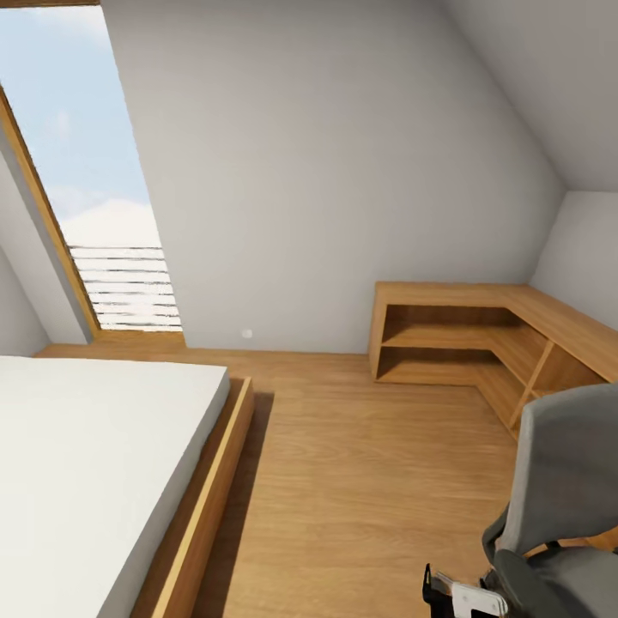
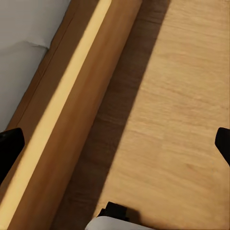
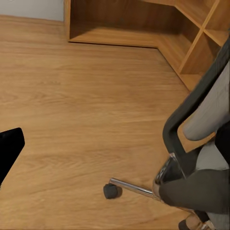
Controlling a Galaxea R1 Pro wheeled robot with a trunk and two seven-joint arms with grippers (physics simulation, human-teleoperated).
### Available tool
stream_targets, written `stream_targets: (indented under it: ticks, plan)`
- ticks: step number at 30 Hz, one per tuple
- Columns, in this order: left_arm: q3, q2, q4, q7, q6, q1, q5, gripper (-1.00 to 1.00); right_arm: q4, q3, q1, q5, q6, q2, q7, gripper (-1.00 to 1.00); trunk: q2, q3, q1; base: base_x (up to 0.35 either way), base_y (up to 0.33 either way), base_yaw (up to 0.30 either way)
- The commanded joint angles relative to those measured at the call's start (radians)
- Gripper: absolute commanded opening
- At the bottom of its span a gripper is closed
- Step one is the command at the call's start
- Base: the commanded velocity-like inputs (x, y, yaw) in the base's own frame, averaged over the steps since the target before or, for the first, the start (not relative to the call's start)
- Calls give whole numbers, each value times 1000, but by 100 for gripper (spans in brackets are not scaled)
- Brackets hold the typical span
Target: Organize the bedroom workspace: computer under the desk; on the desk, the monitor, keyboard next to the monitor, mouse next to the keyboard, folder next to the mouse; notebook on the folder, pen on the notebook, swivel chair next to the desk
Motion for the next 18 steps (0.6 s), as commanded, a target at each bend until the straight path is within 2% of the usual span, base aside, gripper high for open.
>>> stream_targets:
  ticks: [1, 11, 18]
  plan:
    - [0, 0, 0, -1, -4, -1, 7, 100, 0, 8, 0, -1, 0, 0, -8, 100, -1, -1, 0, 262, 0, 0]
    - [0, 0, 0, -1, -4, -1, 7, 100, 0, 9, -1, -2, 0, 0, -1, 100, -1, -1, 0, 305, 0, -3]
    - [0, 0, 1, -1, -4, -1, 7, 100, 0, 9, 0, -2, 0, 0, 44, 100, -1, 4, 0, 326, 0, -114]
